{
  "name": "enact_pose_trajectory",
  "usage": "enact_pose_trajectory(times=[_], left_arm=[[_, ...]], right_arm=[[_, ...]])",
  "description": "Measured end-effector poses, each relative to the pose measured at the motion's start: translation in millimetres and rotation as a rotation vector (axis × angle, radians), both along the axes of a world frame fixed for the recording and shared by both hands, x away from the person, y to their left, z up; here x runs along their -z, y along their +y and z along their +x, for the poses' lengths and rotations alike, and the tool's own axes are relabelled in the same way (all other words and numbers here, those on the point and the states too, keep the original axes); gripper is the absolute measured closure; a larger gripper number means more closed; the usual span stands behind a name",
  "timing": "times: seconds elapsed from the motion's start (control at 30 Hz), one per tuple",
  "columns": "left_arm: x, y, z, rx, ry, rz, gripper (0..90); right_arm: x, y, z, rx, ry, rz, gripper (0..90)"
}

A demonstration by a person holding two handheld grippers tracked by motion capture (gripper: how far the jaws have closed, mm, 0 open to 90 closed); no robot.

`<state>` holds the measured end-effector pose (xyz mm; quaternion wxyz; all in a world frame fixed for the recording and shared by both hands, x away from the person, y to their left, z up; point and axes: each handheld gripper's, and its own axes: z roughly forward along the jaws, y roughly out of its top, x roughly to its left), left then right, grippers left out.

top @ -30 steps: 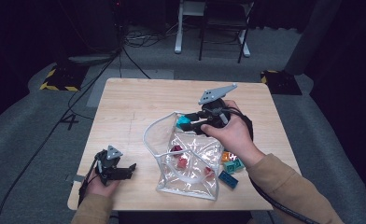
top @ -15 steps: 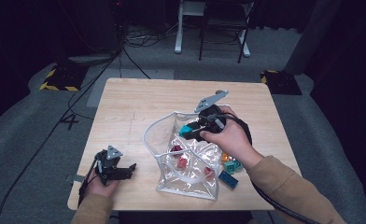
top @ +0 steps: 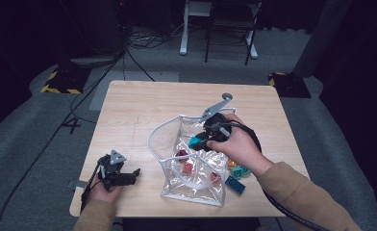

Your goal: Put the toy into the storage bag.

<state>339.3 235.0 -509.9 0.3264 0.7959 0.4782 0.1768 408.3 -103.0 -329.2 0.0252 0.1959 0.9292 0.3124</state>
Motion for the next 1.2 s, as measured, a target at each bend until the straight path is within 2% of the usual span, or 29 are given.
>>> enact_pose_trajectory(times=[0.07, 0.1, 0.17, 0.5, 0.6, 0.73, 0.9, 1.0, 1.2], left_arm=[[0.0, 0.0, 0.0, 0.0, 0.0, 0.001, 12.1], [0.0, 0.0, 0.0, 0.0, 0.0, 0.001, 12.1], [0.0, 0.0, 0.0, 0.0, 0.0, 0.0, 12.1], [0.0, 0.0, 0.0, 0.0, 0.0, 0.0, 12.1], [0.0, 0.0, 0.0, 0.0, 0.0, 0.0, 12.1], [0.0, 0.0, 0.0, 0.0, 0.0, 0.0, 12.1], [0.0, 0.0, 0.0, 0.0, 0.0, 0.0, 12.1], [0.0, 0.0, 0.0, 0.0, 0.0, 0.0, 12.1], [0.0, 0.0, 0.0, 0.0, 0.0, 0.0, 12.1]], right_arm=[[0.0, 0.2, 0.2, 0.004, -0.006, -0.003, 43.6], [0.0, 0.2, 0.2, 0.004, -0.006, -0.003, 43.6], [-0.9, -1.3, -0.2, 0.015, -0.009, 0.01, 38.2], [-14.4, -16.0, -4.7, 0.037, -0.043, 0.088, 35.6], [-25.4, -29.4, -9.2, 0.05, -0.078, 0.131, 35.6], [-34.4, -45.9, -13.9, 0.073, -0.1, 0.171, 35.6], [-38.1, -63.2, -18.4, 0.098, -0.108, 0.197, 35.6], [-40.7, -82.1, -23.5, 0.122, -0.122, 0.208, 35.2], [-38.8, -107.5, -32.6, 0.163, -0.136, 0.215, 34.0]])
